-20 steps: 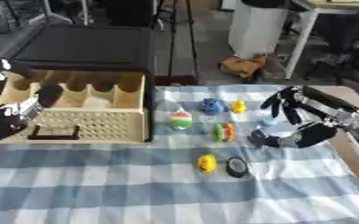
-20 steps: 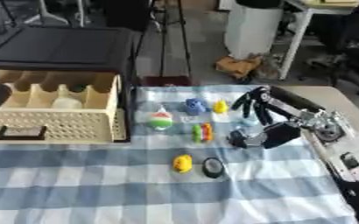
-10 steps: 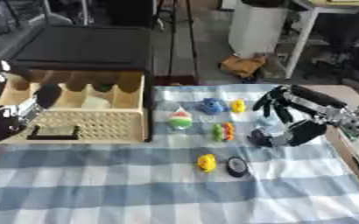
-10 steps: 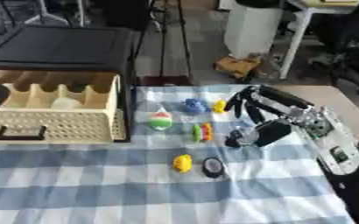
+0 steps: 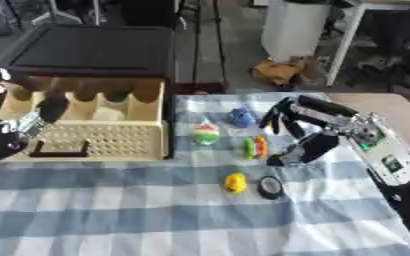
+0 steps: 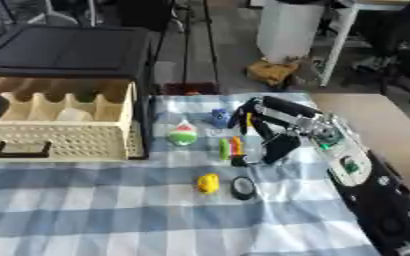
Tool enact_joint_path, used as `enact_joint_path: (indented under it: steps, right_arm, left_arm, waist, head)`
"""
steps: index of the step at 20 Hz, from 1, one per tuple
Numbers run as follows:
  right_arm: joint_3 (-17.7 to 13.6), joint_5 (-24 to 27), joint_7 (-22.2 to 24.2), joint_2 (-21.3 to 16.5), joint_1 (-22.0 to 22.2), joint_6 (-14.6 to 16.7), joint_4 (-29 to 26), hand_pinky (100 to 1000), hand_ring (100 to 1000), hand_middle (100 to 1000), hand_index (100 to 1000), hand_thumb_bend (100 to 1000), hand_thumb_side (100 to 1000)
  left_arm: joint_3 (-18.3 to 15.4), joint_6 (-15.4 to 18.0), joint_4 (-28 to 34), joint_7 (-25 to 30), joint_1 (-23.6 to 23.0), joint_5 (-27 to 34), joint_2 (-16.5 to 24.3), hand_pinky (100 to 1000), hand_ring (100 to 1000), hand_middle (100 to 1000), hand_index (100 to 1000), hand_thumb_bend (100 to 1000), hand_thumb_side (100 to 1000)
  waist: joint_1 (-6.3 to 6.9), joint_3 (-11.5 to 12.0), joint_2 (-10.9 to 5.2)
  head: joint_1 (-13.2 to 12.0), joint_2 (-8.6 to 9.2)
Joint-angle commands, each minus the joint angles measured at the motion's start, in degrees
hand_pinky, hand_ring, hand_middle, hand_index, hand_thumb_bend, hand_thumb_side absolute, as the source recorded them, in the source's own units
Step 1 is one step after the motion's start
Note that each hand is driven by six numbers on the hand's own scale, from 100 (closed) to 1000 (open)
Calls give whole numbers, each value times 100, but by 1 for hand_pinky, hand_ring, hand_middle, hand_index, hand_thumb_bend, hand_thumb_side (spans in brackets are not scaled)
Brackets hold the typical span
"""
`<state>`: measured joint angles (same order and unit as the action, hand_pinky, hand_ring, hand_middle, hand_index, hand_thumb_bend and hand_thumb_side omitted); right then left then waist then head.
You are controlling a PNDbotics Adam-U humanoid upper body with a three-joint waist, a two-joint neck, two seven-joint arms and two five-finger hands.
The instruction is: Pick up objects from table and place into drawer.
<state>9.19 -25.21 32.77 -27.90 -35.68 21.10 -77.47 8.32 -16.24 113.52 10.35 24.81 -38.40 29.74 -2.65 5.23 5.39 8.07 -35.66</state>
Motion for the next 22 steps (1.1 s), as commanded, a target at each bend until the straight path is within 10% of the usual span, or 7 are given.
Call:
enact_joint_path:
  steps: [1,22]
  right_arm:
    - [22,-79,77,-12,-170,34,59,210,274,470,722,604,374]
    - [193,-293,398,302,-296,38,507,206,272,462,710,594,372]
  left_arm:
    - [-18,22,108,6,114,17,60,100,100,100,667,690,1000]
    - [-7,63,108,53,151,31,35,100,100,100,668,687,1000]
  waist:
    - [26,13,-50]
    - [66,97,-21]
  head:
    - [25,-22]
    - [58,-35]
